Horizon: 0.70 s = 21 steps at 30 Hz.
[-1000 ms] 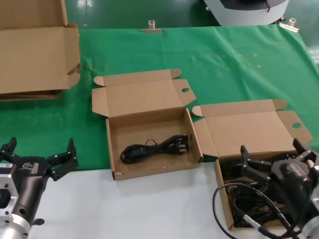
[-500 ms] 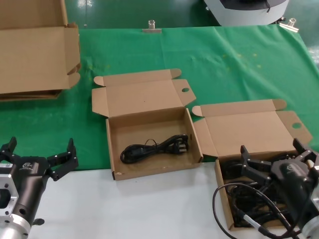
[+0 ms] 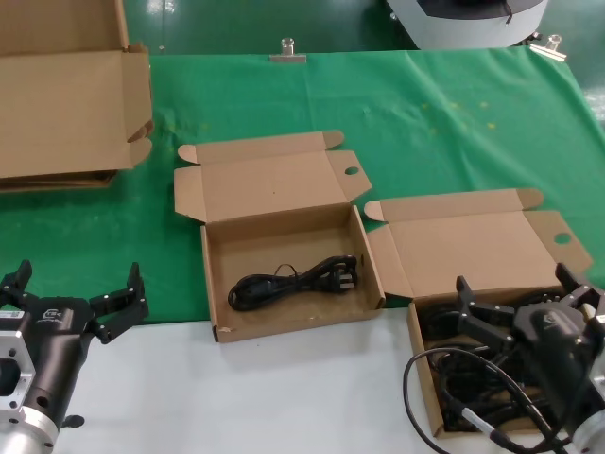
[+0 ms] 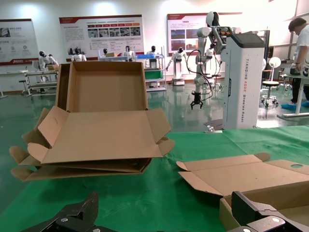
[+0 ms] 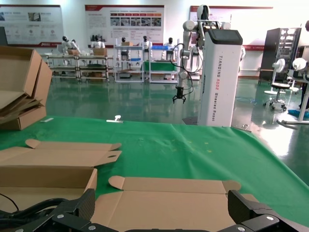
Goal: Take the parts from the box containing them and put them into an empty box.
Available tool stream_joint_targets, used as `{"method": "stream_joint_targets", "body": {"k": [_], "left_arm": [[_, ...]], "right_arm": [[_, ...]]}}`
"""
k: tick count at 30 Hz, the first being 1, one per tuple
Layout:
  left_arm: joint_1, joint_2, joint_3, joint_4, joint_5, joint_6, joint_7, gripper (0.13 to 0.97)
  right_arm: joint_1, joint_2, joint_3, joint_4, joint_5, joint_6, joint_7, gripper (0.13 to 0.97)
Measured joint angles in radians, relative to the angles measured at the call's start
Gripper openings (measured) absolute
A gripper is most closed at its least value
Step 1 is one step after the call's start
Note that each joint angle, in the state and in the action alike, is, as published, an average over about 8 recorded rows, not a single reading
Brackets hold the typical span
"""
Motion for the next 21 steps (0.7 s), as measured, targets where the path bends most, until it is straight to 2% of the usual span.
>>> {"method": "stream_joint_targets", "body": {"k": [21], "left_arm": [[0.0, 0.0, 0.0, 0.0, 0.0, 0.0, 0.0, 0.966]], "right_arm": [[0.0, 0.0, 0.0, 0.0, 0.0, 0.0, 0.0, 0.966]]}}
